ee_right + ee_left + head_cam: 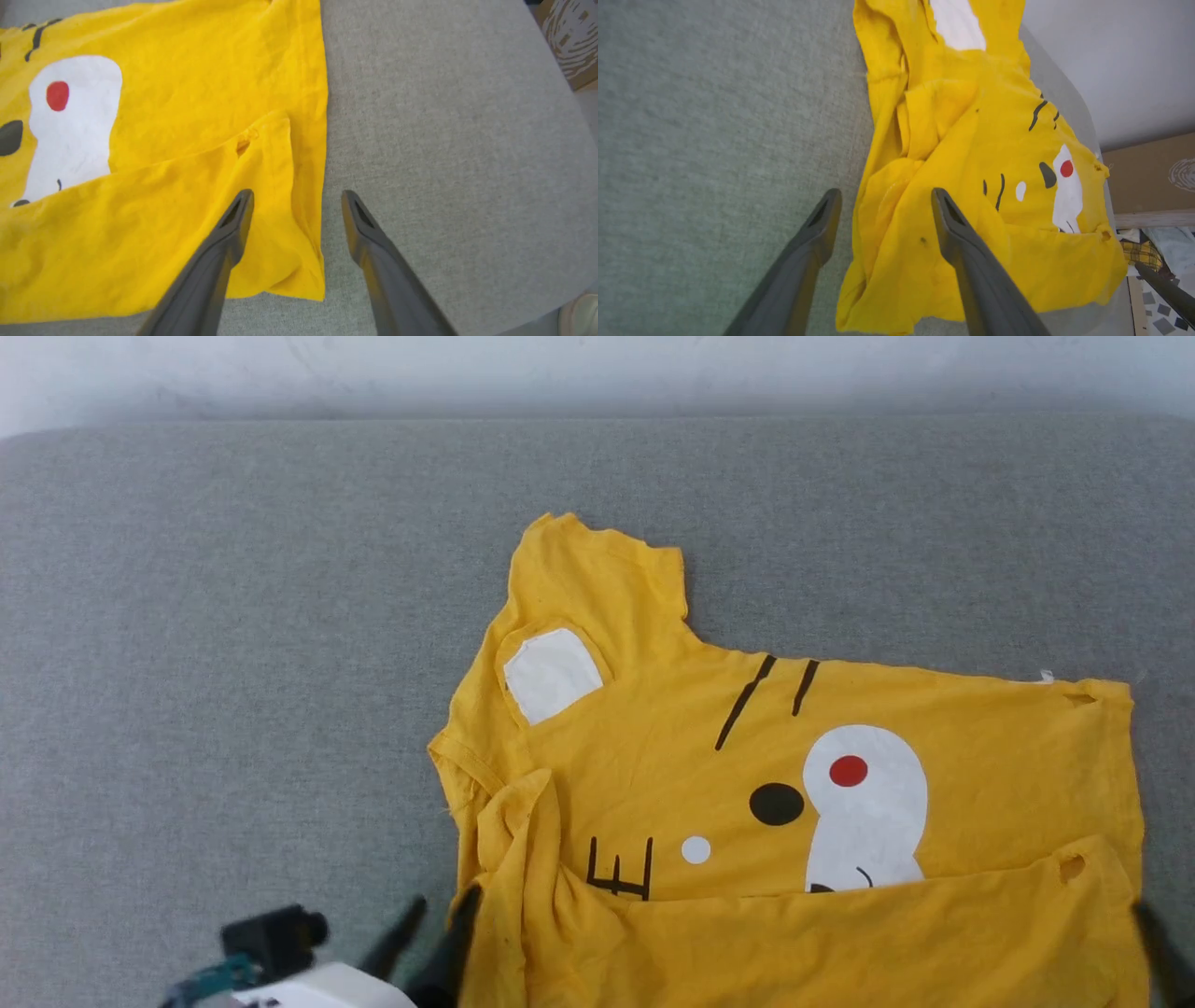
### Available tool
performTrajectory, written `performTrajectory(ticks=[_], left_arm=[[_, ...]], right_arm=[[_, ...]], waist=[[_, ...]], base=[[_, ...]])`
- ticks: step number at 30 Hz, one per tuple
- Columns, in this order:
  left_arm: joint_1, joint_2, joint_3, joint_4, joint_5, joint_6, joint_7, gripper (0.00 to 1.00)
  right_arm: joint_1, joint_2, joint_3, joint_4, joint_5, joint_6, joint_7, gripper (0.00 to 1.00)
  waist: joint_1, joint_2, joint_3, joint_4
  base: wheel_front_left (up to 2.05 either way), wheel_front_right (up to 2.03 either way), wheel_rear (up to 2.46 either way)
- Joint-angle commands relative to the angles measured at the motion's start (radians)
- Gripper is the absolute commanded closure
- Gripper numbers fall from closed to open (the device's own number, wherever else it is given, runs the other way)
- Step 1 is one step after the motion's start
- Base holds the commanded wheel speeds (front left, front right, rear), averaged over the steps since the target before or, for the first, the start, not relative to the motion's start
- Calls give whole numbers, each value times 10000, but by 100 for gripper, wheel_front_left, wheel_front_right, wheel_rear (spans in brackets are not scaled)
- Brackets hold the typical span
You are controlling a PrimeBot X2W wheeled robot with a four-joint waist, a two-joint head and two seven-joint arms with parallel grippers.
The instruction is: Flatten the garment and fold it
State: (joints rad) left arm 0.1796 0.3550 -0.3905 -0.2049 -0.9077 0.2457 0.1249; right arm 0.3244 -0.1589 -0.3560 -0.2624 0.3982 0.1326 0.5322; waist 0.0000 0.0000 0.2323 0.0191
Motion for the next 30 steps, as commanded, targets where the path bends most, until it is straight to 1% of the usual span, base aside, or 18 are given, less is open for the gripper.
performTrajectory(ticks=[1, 3, 4, 7, 9, 10, 12, 13, 15, 16, 19, 22, 27, 30], left_arm=[[-236, 13, 251, -203, 92, -61, -269, 0], [-497, 168, 599, -691, 406, -54, -736, 0], [-706, 259, 799, -943, 622, -2, -975, 0], [-1717, 762, 1177, -1522, 1564, 189, -1307, 0], [-2680, 1133, 1265, -1698, 2215, 270, -1241, 0], [-3221, 1392, 1155, -1725, 2567, 204, -1035, 0], [-4445, 1593, 1007, -1720, 2981, 106, -641, 0], [-5049, 1768, 823, -1638, 3232, -36, -337, 0], [-6299, 1892, 507, -1272, 3485, -324, 289, 0], [-6909, 1951, 280, -1002, 3564, -576, 643, 0], [-8537, 1975, -232, -15, 3526, -1267, 1713, 0], [-9699, 1917, -560, 993, 3358, -1764, 2617, 0], [-10779, 1848, -852, 2352, 3108, -2212, 3647, 0], [-11059, 1775, -971, 2892, 2913, -2356, 4094, 0]], right_arm=[[-316, -34, -141, -187, -59, -19, -291, 0], [-658, -72, -311, -496, -318, -19, -911, 0], [-805, -172, -236, -663, -447, -19, -1215, 0], [-1262, -307, -38, -957, -787, -19, -1829, 0], [-1654, -350, 193, -1016, -903, -19, -2114, 0], [-1839, -377, 335, -1025, -954, -19, -2213, 0], [-2174, -415, 652, -1044, -1039, -19, -2353, 0], [-2320, -434, 806, -1051, -1071, -19, -2393, 0], [-2583, -485, 1079, -1027, -1130, -19, -2450, 0], [-2706, -498, 1176, -998, -1138, -19, -2481, 0], [-2997, -587, 1378, -911, -1123, -19, -2537, 0], [-3189, -638, 1485, -830, -1124, -19, -2596, 0], [-3434, -685, 1675, -675, -1054, -19, -2662, 0], [-3531, -724, 1732, -589, -1017, -19, -2681, 0]], waist=[[0, 0, 62, -30], [0, 0, 187, -39], [0, 0, 277, -38], [0, 0, 622, -47], [0, 0, 934, -82], [0, 0, 1107, -110], [0, 0, 1472, -173], [0, 0, 1671, -216], [0, 0, 2045, -308], [0, 0, 2205, -351], [0, 0, 2719, -524], [0, 0, 3108, -688], [0, 0, 3610, -979], [0, 0, 3816, -1112]], base=[[0, 0, 0], [0, 0, 0], [0, 0, 0], [0, 0, 0], [0, 0, 0], [0, 0, 0], [0, 0, 0], [0, 0, 0], [0, 0, 0], [0, 0, 0], [0, 0, 0], [0, 0, 0], [0, 0, 0], [0, 0, 0]])
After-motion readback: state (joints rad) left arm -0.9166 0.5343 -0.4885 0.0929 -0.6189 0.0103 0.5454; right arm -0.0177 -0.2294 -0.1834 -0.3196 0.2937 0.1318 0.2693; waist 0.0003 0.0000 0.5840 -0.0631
